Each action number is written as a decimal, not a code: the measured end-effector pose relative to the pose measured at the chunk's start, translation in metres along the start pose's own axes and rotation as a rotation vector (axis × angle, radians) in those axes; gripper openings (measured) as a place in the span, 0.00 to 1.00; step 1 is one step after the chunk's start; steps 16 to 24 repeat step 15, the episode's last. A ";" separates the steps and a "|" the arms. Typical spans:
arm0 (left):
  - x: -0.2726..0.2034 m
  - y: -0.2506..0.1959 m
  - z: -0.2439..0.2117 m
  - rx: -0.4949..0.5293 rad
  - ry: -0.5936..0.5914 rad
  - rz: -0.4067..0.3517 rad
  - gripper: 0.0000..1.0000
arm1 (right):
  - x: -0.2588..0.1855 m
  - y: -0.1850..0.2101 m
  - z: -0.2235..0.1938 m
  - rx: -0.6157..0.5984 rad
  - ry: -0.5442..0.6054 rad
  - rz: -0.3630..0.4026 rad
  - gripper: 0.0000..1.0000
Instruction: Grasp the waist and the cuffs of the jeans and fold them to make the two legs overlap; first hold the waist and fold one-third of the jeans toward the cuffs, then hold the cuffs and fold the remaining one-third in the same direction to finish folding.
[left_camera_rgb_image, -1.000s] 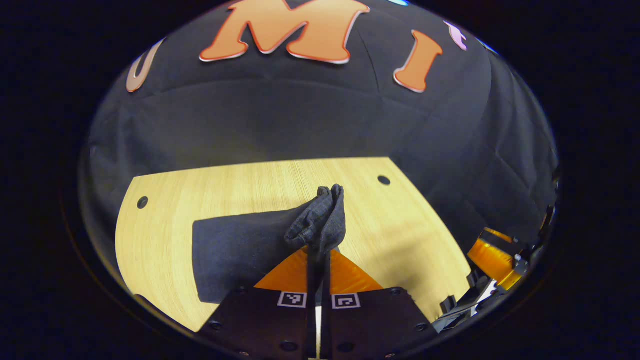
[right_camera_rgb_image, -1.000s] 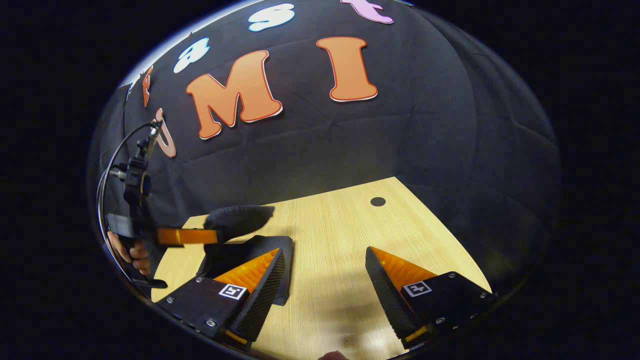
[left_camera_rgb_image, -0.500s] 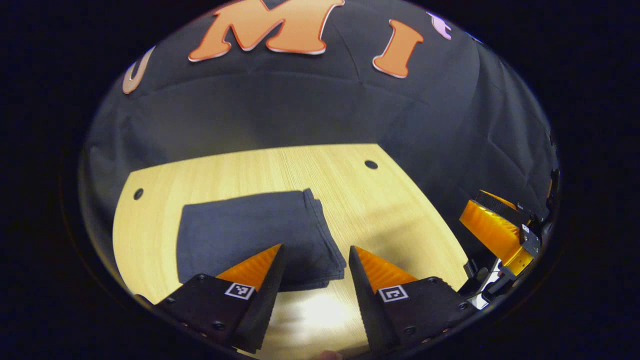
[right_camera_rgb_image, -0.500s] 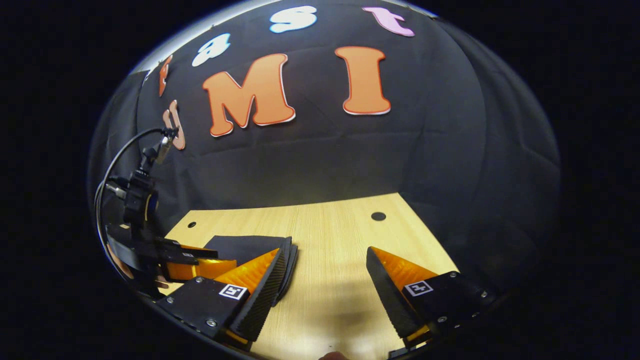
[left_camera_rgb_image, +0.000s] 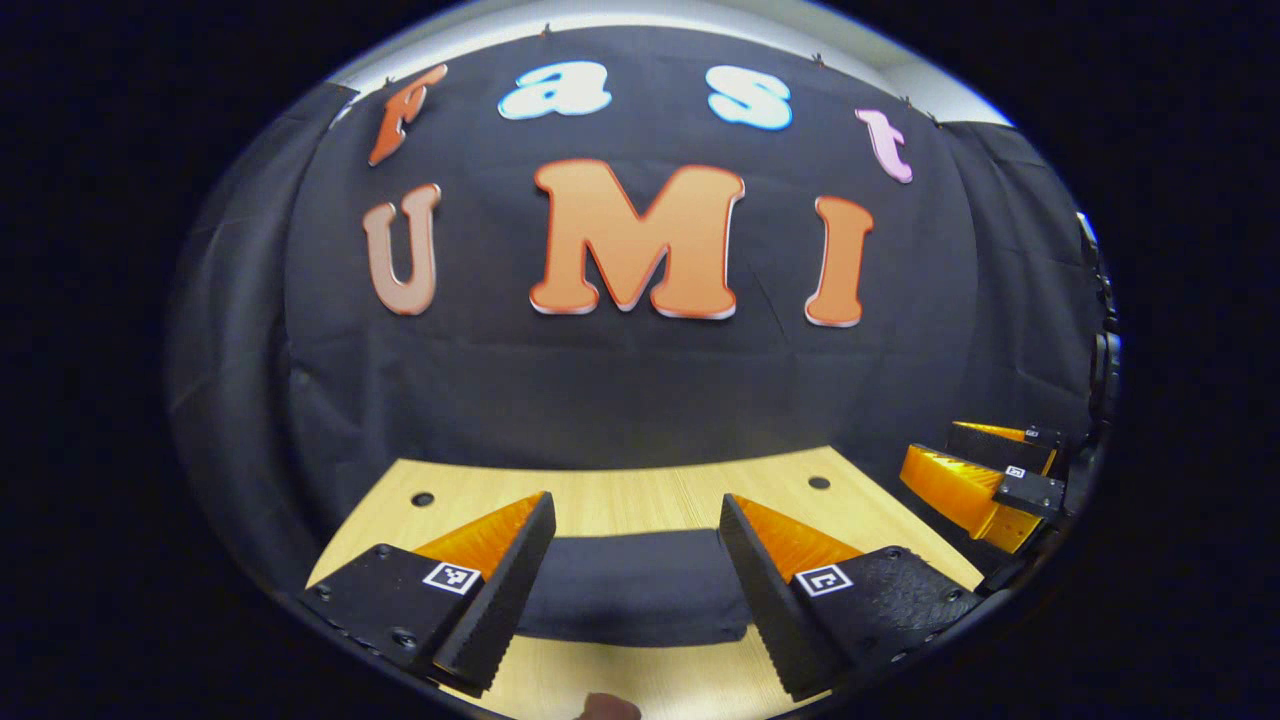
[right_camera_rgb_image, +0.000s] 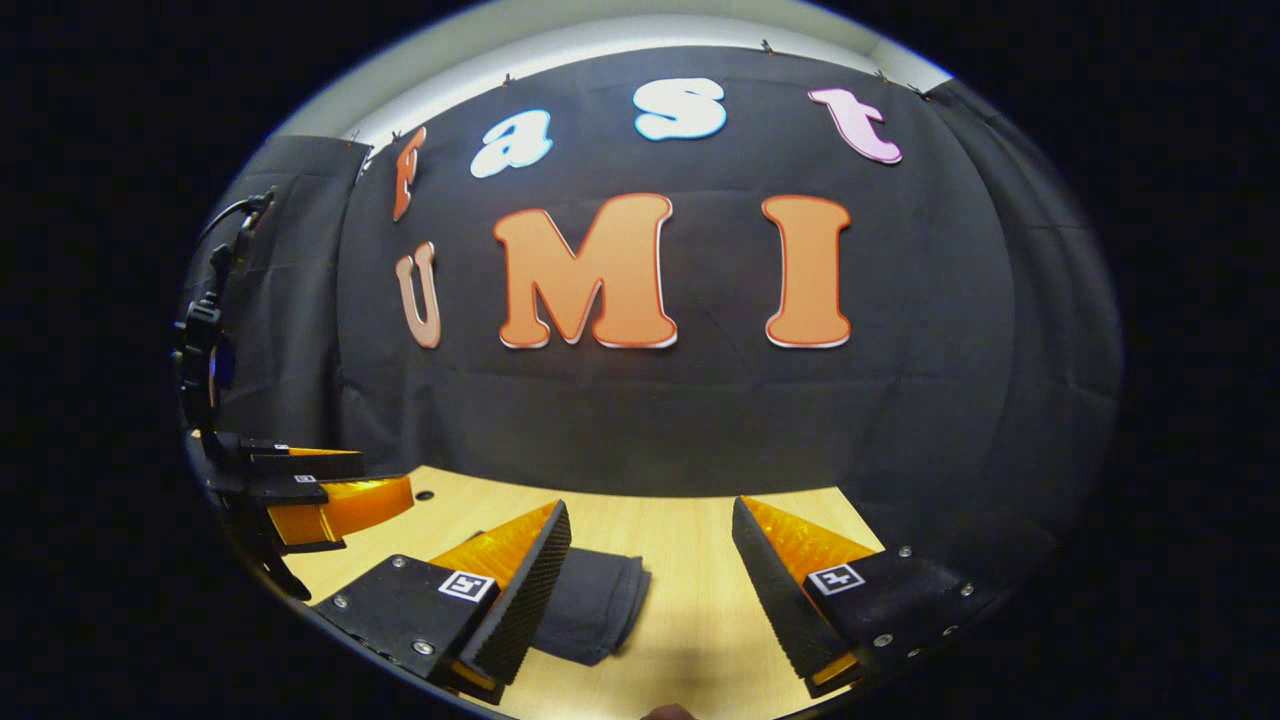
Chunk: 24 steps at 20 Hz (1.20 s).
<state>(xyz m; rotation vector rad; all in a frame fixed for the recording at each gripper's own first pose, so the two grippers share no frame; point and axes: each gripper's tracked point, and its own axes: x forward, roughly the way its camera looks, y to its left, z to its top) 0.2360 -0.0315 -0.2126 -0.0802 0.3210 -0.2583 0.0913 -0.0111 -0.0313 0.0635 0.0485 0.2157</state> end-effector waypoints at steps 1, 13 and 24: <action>-0.005 -0.001 0.007 -0.009 -0.066 0.006 0.99 | 0.000 0.005 0.004 -0.001 -0.020 0.002 0.98; -0.011 0.002 -0.001 0.016 -0.287 0.087 0.96 | -0.016 0.016 0.049 -0.058 -0.281 0.021 0.98; -0.008 0.001 -0.005 0.006 -0.267 0.085 0.96 | -0.014 0.016 0.045 -0.054 -0.273 0.020 1.00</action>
